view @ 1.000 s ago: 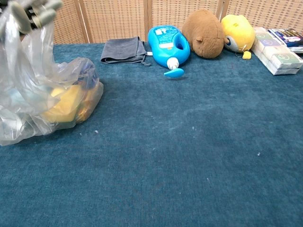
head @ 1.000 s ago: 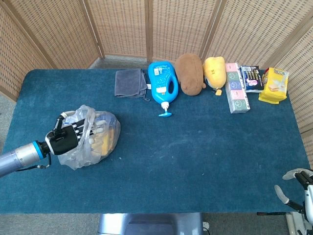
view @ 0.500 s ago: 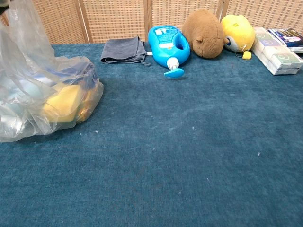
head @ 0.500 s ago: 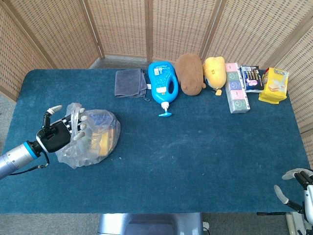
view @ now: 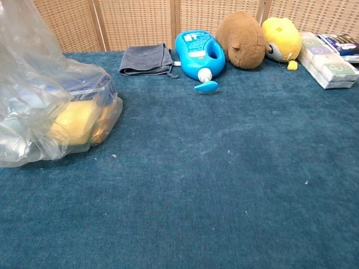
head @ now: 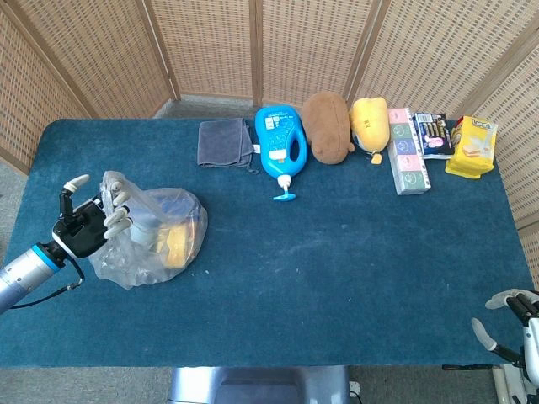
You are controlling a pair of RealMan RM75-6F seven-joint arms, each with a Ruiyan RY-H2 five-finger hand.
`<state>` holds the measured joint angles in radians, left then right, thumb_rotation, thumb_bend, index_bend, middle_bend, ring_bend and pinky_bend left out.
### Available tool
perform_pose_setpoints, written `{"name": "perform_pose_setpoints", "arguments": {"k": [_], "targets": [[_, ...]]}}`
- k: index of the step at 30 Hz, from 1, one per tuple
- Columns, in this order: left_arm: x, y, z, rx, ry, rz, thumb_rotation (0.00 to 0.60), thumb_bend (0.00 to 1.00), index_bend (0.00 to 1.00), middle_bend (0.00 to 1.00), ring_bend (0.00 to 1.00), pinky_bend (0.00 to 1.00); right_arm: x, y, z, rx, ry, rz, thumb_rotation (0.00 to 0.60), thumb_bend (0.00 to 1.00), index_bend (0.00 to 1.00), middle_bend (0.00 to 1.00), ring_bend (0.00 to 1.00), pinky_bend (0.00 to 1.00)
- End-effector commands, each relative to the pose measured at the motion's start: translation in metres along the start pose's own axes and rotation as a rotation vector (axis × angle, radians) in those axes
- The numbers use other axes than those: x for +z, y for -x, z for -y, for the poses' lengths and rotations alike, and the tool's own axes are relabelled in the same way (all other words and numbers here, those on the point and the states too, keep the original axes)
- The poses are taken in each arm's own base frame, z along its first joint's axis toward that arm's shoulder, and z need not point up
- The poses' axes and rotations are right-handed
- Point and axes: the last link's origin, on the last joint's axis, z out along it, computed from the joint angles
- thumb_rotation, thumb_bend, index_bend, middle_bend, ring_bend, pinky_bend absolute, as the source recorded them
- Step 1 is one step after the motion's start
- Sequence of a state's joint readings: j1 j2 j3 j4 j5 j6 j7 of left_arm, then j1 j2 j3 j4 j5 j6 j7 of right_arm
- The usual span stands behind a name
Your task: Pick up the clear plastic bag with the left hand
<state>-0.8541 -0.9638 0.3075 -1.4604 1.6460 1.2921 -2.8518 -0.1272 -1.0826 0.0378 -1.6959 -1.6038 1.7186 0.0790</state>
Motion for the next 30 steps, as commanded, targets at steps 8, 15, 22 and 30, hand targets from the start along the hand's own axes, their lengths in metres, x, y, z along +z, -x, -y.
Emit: {"name": "perform_pose_setpoints", "arguments": {"k": [8,15,22,30], "targets": [[-0.002,0.005,0.002,0.051,0.007,0.066,0.029,0.37,0.49,0.63,0.79,0.83,0.000,-0.001,0.000,-0.001,0.001,-0.001,0.127,0.32,0.49,0.44,0.32,0.21],[-0.004,0.000,0.004,0.208,-0.097,0.031,0.032,0.36,0.39,0.63,0.79,0.83,0.001,-0.001,0.001,-0.004,-0.001,-0.002,0.127,0.32,0.49,0.44,0.32,0.21],[-0.004,-0.008,0.009,0.304,-0.208,-0.091,0.025,0.36,0.24,0.62,0.73,0.79,0.001,-0.001,0.001,-0.006,-0.001,-0.001,0.127,0.32,0.49,0.44,0.32,0.21],[0.000,-0.008,0.010,0.358,-0.273,-0.117,0.024,0.36,0.24,0.60,0.71,0.77,0.003,0.000,0.002,-0.004,-0.006,0.003,0.130,0.32,0.49,0.44,0.32,0.21]]}}
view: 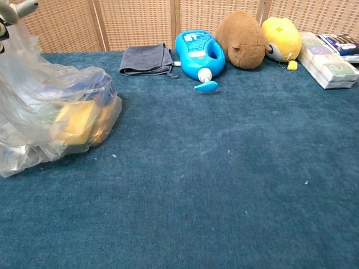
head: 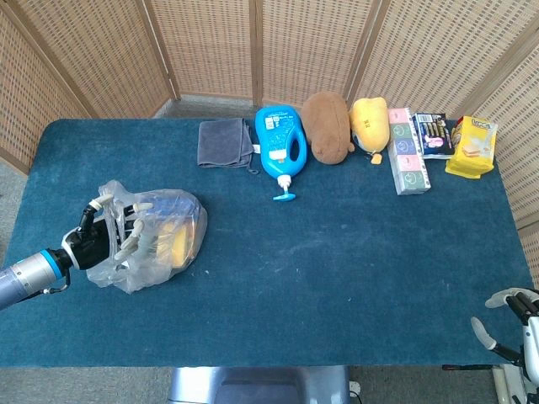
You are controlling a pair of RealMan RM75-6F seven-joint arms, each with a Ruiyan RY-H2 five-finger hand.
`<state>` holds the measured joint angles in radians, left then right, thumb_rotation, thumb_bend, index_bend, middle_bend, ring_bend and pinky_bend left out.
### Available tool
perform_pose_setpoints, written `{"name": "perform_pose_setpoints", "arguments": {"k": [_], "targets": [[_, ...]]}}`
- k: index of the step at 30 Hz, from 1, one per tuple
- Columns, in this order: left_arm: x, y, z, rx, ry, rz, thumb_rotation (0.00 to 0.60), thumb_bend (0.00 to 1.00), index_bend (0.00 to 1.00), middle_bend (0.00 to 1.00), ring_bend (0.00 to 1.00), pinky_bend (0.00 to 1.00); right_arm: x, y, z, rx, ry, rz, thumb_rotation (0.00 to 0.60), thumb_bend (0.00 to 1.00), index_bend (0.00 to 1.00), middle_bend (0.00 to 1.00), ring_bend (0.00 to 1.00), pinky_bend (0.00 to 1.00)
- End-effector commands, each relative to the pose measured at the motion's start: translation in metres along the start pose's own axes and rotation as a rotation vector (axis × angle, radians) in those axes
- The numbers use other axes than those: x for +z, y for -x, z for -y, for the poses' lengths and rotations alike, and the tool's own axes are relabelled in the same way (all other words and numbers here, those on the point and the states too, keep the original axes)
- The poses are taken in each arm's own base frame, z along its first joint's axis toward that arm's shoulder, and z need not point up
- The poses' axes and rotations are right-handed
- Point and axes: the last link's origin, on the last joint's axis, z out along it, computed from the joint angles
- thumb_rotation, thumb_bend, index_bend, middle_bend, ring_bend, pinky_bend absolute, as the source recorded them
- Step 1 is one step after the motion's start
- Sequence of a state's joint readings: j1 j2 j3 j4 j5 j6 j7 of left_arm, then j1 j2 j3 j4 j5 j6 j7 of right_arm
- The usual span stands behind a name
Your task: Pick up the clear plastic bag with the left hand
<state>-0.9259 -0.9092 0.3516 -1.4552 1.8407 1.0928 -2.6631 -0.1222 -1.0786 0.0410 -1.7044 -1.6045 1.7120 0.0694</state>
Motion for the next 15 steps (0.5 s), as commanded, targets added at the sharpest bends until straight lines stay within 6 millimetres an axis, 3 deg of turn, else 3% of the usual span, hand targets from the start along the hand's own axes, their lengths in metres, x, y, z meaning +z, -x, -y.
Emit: {"name": "perform_pose_setpoints", "arguments": {"k": [1,7,12,15], "targets": [[0.004,0.004,-0.001,0.025,-0.022,0.018,0.023,0.36,0.24,0.60,0.71,0.77,0.000,0.000,0.000,0.000,-0.001,0.001,0.131,0.32,0.49,0.44,0.32,0.21],[0.011,0.016,-0.005,0.003,0.000,0.118,0.024,0.41,0.40,0.63,0.74,0.78,-0.001,-0.001,0.000,-0.003,0.002,-0.002,0.129,0.32,0.49,0.44,0.32,0.21],[0.012,0.019,-0.008,-0.070,0.066,0.186,0.019,0.48,0.61,0.77,0.88,0.89,-0.001,-0.003,-0.001,-0.004,0.003,-0.005,0.126,0.32,0.49,0.44,0.32,0.21],[0.009,0.020,-0.013,-0.146,0.132,0.211,0.028,0.52,0.69,0.83,0.93,0.93,-0.001,-0.003,-0.001,-0.004,0.003,-0.004,0.130,0.32,0.49,0.44,0.32,0.21]]}}
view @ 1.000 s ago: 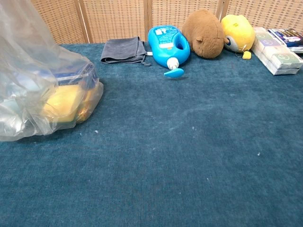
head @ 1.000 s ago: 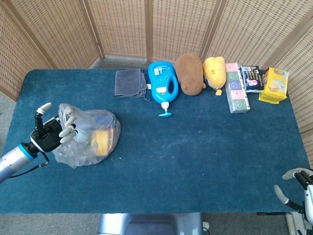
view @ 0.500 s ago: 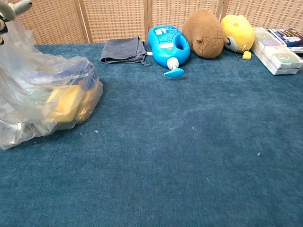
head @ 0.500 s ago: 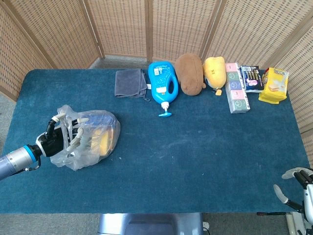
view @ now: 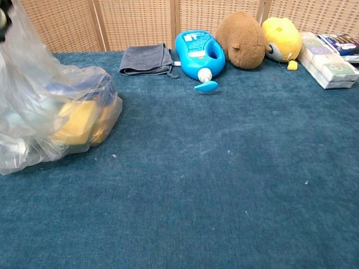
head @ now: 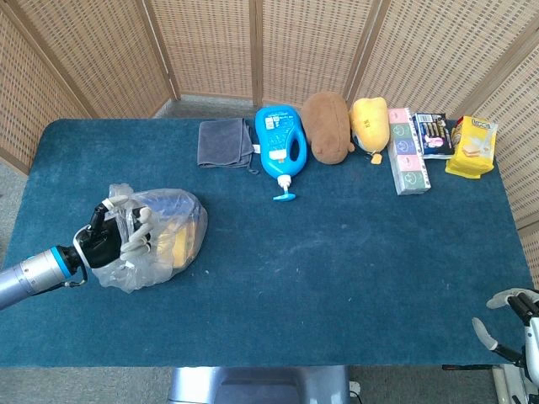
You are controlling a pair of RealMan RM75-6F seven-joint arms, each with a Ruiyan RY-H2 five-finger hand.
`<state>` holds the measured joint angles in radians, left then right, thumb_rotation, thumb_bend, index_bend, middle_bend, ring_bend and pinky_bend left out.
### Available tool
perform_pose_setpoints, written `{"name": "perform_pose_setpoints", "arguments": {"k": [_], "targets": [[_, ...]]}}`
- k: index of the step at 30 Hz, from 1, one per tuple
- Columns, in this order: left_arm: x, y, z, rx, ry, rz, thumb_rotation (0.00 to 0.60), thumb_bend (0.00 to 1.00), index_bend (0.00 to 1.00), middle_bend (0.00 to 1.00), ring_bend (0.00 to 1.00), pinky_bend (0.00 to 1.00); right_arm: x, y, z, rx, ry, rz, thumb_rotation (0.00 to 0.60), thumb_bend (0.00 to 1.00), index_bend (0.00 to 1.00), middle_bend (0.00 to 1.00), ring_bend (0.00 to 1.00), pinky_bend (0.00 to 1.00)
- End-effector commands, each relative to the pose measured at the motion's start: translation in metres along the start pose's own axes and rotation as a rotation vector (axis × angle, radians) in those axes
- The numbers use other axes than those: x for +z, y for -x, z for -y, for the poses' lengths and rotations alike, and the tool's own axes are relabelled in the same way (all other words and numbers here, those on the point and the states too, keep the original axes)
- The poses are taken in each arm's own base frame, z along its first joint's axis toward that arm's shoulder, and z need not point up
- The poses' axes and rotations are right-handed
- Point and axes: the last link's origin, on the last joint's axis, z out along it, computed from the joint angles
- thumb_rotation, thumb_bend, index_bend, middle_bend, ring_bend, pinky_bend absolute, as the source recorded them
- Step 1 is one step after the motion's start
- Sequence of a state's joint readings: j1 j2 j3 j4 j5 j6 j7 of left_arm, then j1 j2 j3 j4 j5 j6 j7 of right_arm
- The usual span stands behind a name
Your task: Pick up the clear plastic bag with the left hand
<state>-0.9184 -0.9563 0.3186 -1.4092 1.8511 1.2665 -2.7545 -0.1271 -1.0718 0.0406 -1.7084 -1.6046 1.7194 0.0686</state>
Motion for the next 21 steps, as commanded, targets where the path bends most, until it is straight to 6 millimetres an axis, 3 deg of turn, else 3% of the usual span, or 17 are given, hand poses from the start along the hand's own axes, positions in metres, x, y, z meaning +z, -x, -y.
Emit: {"name": "perform_pose_setpoints", "arguments": {"k": [1,5,12,21], "targets": [[-0.003,0.000,-0.005,-0.073,0.082,0.028,0.029,0.52,0.69,0.83,0.93,0.93,0.000,0.001,0.000,0.000,-0.001,0.002,0.130,0.32,0.49,0.44,0.32,0.21],[-0.006,0.001,-0.008,-0.085,0.120,0.006,0.050,0.58,0.74,0.86,0.94,0.94,0.001,0.002,0.001,0.003,-0.005,0.004,0.129,0.32,0.49,0.44,0.32,0.21],[-0.008,0.009,-0.017,-0.123,0.195,-0.007,0.194,0.69,0.76,0.88,0.95,0.94,0.001,0.002,0.000,0.003,-0.003,0.003,0.129,0.32,0.49,0.44,0.32,0.21],[-0.003,0.025,-0.029,-0.122,0.229,0.019,0.234,0.70,0.76,0.88,0.95,0.94,0.002,0.003,0.000,0.008,-0.004,0.005,0.133,0.32,0.49,0.44,0.32,0.21]]}}
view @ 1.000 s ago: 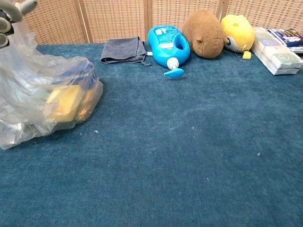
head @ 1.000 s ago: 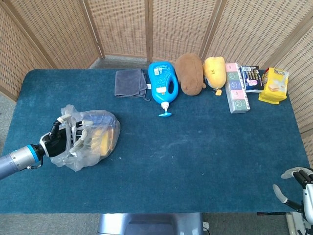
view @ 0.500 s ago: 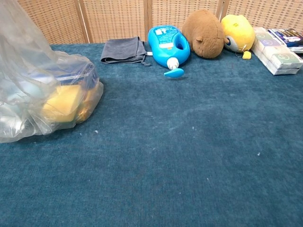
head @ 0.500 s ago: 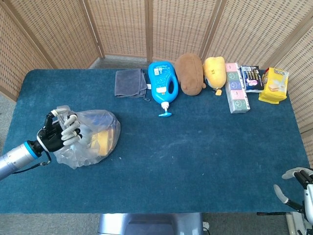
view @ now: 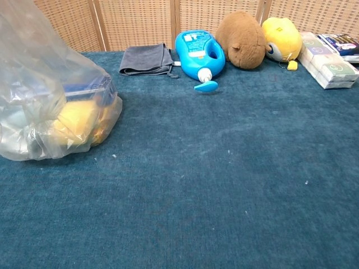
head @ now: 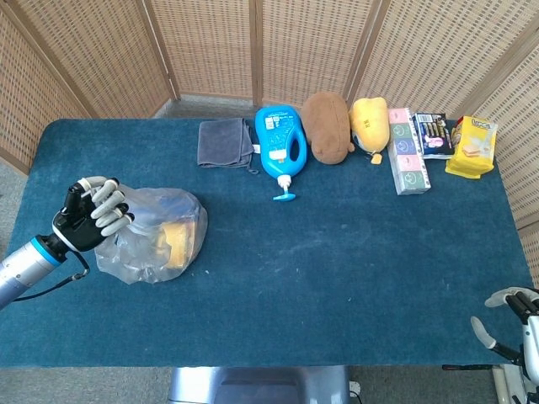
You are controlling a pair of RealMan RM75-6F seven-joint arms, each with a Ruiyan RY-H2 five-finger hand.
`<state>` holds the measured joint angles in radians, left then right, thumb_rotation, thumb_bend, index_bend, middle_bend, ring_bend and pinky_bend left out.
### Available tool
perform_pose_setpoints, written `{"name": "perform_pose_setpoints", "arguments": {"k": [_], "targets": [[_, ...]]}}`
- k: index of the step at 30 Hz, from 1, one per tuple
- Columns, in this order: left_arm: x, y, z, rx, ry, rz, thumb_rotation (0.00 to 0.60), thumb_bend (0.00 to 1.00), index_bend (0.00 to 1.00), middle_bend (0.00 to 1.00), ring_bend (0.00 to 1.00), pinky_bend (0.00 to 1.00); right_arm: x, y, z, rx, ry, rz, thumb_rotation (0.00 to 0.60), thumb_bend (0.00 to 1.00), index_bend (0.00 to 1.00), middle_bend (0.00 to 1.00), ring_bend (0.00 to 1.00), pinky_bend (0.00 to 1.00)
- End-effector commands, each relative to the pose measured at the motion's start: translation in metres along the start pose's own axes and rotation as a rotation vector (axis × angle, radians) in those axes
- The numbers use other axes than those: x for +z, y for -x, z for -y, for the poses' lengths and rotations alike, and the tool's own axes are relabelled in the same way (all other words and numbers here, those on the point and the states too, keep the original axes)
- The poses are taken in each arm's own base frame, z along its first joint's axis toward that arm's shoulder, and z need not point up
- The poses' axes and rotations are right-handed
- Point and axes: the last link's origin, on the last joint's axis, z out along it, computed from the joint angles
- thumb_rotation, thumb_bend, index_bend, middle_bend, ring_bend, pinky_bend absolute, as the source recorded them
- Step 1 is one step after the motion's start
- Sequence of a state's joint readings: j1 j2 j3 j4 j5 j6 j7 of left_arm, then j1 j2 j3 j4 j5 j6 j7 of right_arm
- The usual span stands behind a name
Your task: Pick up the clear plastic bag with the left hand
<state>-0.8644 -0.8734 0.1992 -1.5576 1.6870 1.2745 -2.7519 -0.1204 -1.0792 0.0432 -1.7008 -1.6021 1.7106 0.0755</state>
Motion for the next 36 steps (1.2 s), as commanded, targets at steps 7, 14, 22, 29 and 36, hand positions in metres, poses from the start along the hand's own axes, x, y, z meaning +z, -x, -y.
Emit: {"name": "perform_pose_setpoints", "arguments": {"k": [7,14,22,29,36], "targets": [[0.028,0.021,-0.008,0.007,0.007,0.022,0.280,0.71,0.77,0.89,0.95,0.94,-0.001,0.001,-0.003,0.005,0.007,0.000,0.129,0.32,0.49,0.44,0.32,0.21],[0.046,0.049,-0.018,0.024,0.017,0.079,0.302,0.71,0.77,0.89,0.95,0.94,-0.003,0.001,-0.005,0.011,0.015,0.000,0.132,0.32,0.49,0.44,0.32,0.21],[0.065,0.069,-0.025,0.020,0.031,0.109,0.301,0.71,0.77,0.89,0.95,0.94,-0.004,0.001,-0.007,0.012,0.016,-0.002,0.132,0.32,0.49,0.44,0.32,0.21],[0.075,0.083,-0.032,0.022,0.047,0.131,0.301,0.71,0.77,0.89,0.95,0.94,-0.003,0.001,-0.006,0.015,0.014,-0.007,0.136,0.32,0.49,0.44,0.32,0.21],[0.089,0.096,-0.040,0.035,0.052,0.136,0.304,0.71,0.77,0.89,0.95,0.94,-0.002,0.003,-0.004,0.017,0.012,-0.005,0.135,0.32,0.49,0.44,0.32,0.21]]}}
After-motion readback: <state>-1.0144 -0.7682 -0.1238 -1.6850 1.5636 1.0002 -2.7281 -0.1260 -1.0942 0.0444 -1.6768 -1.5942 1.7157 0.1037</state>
